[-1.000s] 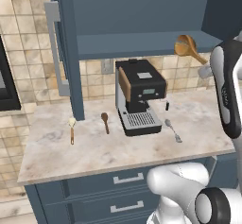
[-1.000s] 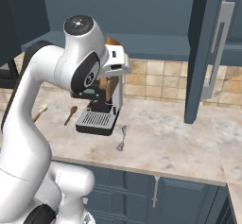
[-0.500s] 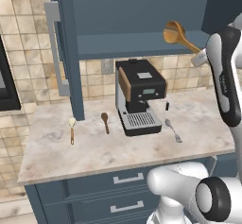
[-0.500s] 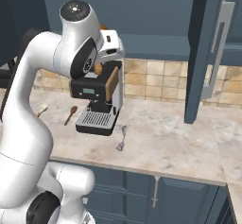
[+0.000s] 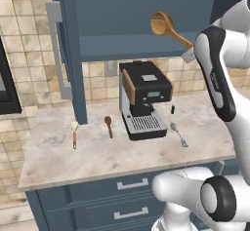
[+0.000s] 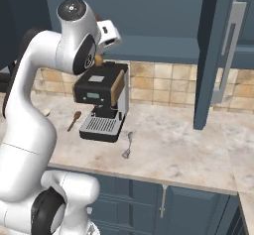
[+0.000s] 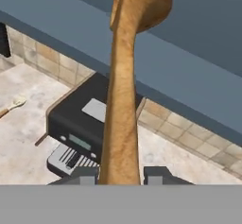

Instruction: Organize the utensils by type. Pick up the wooden spoons from the counter and place them in the open cabinet. Then pick up the metallic utensils from the counter and place them in the open drawer.

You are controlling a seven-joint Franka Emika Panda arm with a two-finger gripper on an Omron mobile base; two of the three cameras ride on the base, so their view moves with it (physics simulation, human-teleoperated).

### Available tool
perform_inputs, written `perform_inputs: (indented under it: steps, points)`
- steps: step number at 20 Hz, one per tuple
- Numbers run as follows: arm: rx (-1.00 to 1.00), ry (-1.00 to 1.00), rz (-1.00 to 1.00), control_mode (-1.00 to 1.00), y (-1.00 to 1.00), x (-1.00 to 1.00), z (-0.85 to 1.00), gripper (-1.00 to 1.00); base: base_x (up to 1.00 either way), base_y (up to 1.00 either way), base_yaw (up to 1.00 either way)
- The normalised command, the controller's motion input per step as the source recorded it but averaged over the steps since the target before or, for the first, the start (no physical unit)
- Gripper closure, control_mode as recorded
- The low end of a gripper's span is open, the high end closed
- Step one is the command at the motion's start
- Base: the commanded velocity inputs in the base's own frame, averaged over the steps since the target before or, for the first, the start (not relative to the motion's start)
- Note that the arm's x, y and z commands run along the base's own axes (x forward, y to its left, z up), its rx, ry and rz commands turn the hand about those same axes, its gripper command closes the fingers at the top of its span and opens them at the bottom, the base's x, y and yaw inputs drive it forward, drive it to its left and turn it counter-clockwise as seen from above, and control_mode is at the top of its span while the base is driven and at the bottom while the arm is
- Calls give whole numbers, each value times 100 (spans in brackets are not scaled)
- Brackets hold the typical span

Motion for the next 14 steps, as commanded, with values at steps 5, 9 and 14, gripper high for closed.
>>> perform_inputs:
  steps: [5, 9, 14]
  points:
    - [-8, -13, 5, -100, 27, 55, 0, 100, 0, 0, 0]
    - [-7, -10, 3, -100, 19, 48, 0, 100, 0, 0, 0]
    - [-5, -8, 2, -100, 18, 55, 0, 100, 0, 0, 0]
